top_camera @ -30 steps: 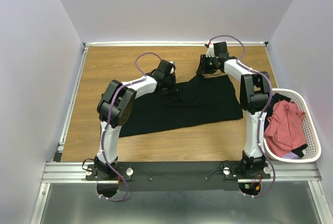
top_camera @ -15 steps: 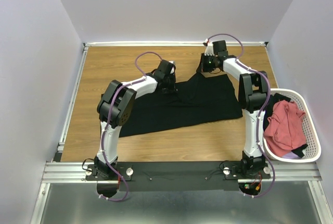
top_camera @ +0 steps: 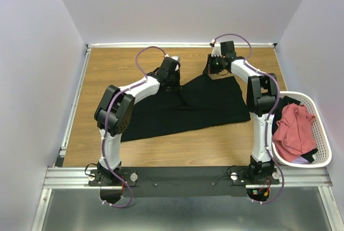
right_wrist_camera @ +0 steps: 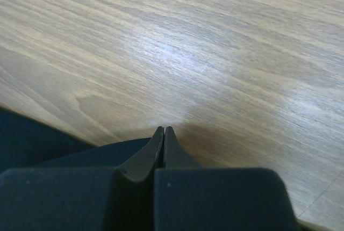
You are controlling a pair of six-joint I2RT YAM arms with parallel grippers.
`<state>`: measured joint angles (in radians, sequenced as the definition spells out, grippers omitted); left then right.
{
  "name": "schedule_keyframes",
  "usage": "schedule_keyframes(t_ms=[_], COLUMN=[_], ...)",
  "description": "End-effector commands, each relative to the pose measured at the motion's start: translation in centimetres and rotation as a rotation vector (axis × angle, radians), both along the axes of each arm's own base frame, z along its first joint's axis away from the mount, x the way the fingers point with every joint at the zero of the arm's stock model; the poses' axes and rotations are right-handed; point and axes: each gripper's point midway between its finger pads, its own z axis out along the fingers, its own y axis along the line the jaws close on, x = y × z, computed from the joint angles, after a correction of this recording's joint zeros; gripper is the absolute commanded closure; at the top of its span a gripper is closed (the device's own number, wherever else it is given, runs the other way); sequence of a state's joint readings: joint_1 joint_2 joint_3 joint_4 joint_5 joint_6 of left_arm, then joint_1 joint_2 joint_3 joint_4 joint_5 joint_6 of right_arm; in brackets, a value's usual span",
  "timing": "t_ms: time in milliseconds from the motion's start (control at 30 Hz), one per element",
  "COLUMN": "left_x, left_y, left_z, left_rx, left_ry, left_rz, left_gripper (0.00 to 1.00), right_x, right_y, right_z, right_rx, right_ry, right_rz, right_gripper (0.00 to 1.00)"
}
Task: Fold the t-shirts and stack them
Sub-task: Fold the tshirt
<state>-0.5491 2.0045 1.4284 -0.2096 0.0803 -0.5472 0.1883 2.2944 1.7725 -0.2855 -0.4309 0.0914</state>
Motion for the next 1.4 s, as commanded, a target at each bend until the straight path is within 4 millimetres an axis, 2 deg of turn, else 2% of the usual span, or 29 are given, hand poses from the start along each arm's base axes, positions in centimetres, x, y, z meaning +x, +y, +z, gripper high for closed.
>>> schedule_keyframes(t_ms=[0, 333, 500, 733, 800, 1000, 1033, 1367], left_x=[0.9, 0.8, 0.8, -0.2, -0.6, -1.6, -1.7, -3.8], left_y=[-0.1, -1.3, -1.1, -1.5, -1.6, -1.9, -2.0, -2.8], left_z=[3.2, 4.2, 4.8, 4.3, 4.0, 3.7, 3.7, 2.8], left_rx=[0.002, -0.013, -0.003, 0.012, 0.016, 0.024, 0.025, 0.048], left_ry=[-0.099, -0.163, -0.181, -0.177, -0.17, -0.165, -0.166, -0.16], left_rz=[-0.013, -0.1, -0.105, -0.133, -0.136, -0.154, -0.155, -0.217], left_gripper=[1.0, 1.0, 1.0, 1.0, 1.0, 1.0, 1.0, 1.0], right_x=[0.3, -0.2, -0.6, -1.8, -2.1, -4.1, -4.0, -6.1], right_y=[-0.8, -2.4, -3.0, -3.8, -4.0, -5.1, -5.3, -7.4], right_z=[2.3, 3.0, 4.5, 4.7, 5.5, 5.0, 5.4, 4.3], right_rx=[-0.022, -0.07, -0.087, -0.109, -0.113, -0.152, -0.156, -0.225], right_ry=[-0.057, -0.074, -0.107, -0.115, -0.131, -0.121, -0.133, -0.121], right_rz=[-0.007, -0.061, -0.077, -0.096, -0.103, -0.13, -0.136, -0.209], right_gripper=[0.99, 0.99, 0.99, 0.99, 0.98, 0.98, 0.98, 0.99])
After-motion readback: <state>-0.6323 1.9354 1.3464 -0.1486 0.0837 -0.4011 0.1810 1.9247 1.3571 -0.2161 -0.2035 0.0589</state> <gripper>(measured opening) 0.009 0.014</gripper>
